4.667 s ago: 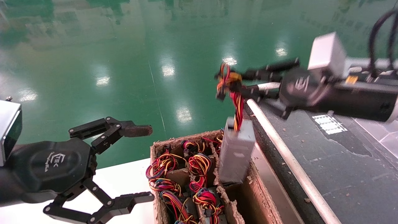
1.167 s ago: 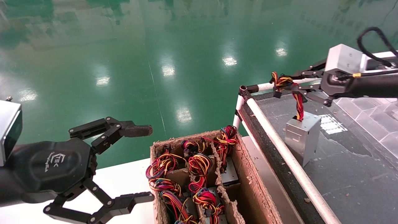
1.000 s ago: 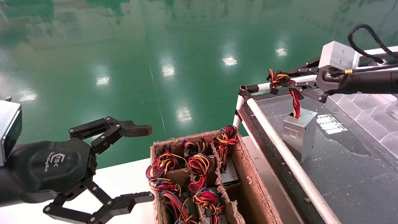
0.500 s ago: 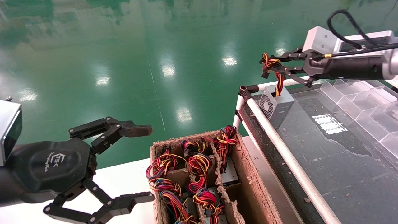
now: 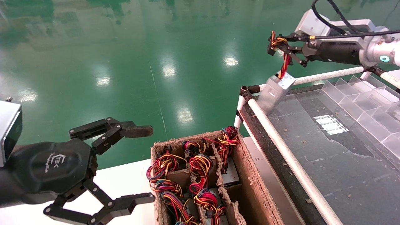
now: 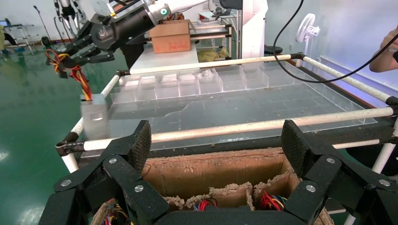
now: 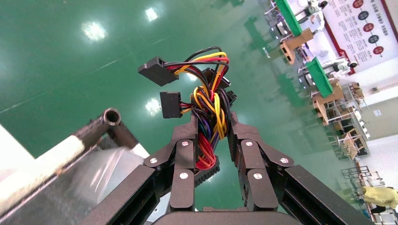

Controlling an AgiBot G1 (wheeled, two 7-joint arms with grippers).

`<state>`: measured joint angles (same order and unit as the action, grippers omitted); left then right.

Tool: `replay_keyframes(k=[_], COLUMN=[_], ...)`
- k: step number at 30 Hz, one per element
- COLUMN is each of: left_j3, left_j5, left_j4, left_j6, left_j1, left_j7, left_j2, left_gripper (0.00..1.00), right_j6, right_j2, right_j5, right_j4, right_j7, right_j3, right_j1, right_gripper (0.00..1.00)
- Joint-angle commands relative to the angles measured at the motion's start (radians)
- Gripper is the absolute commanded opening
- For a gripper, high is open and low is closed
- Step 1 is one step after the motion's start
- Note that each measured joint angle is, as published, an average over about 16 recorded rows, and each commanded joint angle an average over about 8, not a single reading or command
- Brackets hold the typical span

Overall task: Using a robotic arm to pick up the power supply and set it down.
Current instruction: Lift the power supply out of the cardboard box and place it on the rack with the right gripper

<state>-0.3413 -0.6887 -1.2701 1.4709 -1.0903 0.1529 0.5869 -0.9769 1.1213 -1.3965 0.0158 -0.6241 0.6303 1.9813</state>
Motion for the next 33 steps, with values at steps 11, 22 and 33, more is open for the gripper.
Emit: replay_keyframes(k=[11, 22, 33], left_j3=[0.000, 0.000, -0.001], left_j5=[0.000, 0.000, 0.000], left_j4=[0.000, 0.000, 0.000], left_j6=[0.000, 0.000, 0.000], left_j1=[0.000, 0.000, 0.000], left_j7=[0.000, 0.000, 0.000], left_j2=[0.000, 0.000, 0.000], left_gripper=[1.00, 1.00, 1.00], right_j6=[0.002, 0.013, 0.081], right_j2=[0.012, 0.009, 0.033], right_j5=[-0.012, -0.009, 0.005], right_j4=[-0.006, -0.015, -0.020], right_j7=[-0.019, -0.019, -0.010], right_j3=[0.009, 0.006, -0.004], right_j1=[-0.002, -0.003, -0.017], right_gripper=[0.00, 0.00, 0.62])
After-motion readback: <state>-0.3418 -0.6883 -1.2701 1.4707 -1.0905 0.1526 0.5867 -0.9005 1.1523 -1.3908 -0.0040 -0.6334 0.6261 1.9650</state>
